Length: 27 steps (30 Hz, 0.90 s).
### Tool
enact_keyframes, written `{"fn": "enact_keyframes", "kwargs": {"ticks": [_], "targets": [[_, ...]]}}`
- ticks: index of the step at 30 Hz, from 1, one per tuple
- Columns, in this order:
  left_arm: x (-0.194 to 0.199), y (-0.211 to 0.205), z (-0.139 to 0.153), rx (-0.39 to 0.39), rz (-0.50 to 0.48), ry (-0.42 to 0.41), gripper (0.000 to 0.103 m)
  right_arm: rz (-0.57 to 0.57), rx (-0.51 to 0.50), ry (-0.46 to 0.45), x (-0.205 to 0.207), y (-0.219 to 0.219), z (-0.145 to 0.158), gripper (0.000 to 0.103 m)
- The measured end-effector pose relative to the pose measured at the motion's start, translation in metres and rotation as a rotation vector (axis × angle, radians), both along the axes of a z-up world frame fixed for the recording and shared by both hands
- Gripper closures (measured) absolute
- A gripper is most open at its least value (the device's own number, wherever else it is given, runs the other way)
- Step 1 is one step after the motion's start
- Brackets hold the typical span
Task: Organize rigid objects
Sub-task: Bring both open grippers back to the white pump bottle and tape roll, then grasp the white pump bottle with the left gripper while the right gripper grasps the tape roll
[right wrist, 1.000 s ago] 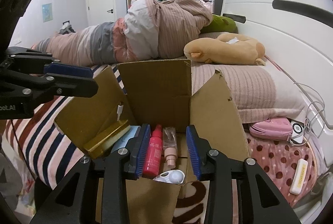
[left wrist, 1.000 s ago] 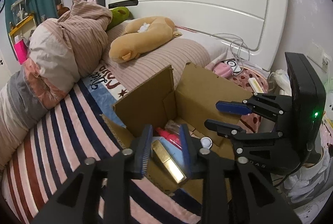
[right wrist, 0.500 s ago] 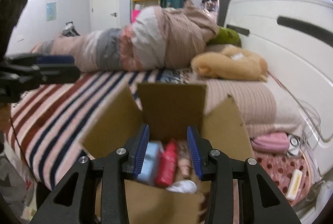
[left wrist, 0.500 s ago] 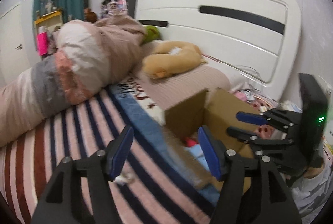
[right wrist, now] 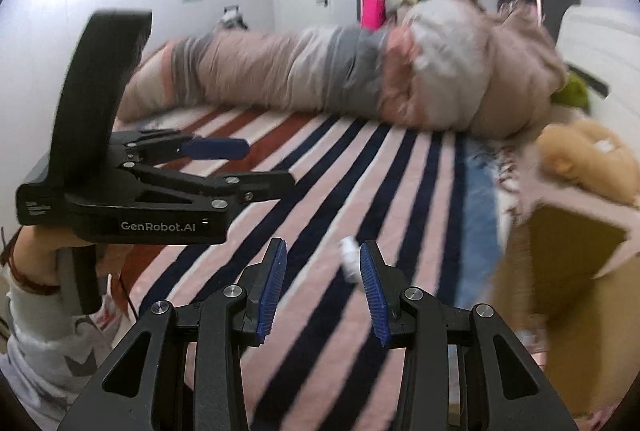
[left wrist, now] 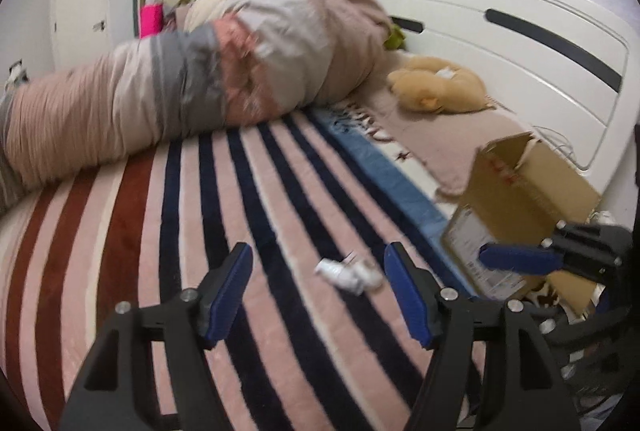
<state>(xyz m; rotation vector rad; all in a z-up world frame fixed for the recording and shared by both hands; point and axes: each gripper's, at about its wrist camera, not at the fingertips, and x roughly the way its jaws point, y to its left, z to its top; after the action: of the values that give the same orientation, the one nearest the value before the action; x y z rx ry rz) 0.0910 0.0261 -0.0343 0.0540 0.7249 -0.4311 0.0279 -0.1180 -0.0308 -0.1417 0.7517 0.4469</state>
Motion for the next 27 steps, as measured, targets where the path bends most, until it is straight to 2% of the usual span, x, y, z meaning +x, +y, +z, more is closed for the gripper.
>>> {"fn": "enact_keyframes", "kwargs": {"ticks": [4,8,14,16,18,21,25,27], "targets": [[0.015,0.005,-0.027,-0.007,0.016,0.049,0.038,-0.066,-0.005,0.087,0.031,0.006,-0.045,0.069],[0.030,0.003,-0.049,-0.015,0.018,0.098,0.038,-0.151,0.049,0.164,0.062,-0.008,-0.086,0.069],[0.046,-0.001,-0.074,-0.020,0.023,0.146,0.038,-0.193,0.131,0.219,0.091,-0.026,-0.122,0.069],[0.051,-0.003,-0.080,-0.013,0.024,0.159,0.038,-0.194,0.136,0.210,0.095,-0.027,-0.126,0.070],[0.054,-0.004,-0.086,-0.010,0.023,0.171,0.038,-0.183,0.129,0.182,0.095,-0.026,-0.125,0.092],[0.057,-0.006,-0.089,-0.009,0.024,0.182,0.038,-0.206,0.076,0.146,0.088,-0.024,-0.119,0.095],[0.059,-0.011,-0.094,-0.009,0.008,0.197,0.038,-0.232,0.099,0.161,0.076,-0.036,-0.110,0.095],[0.061,-0.016,-0.097,-0.006,-0.006,0.204,0.038,-0.272,0.030,0.152,0.072,-0.038,-0.110,0.095]]}}
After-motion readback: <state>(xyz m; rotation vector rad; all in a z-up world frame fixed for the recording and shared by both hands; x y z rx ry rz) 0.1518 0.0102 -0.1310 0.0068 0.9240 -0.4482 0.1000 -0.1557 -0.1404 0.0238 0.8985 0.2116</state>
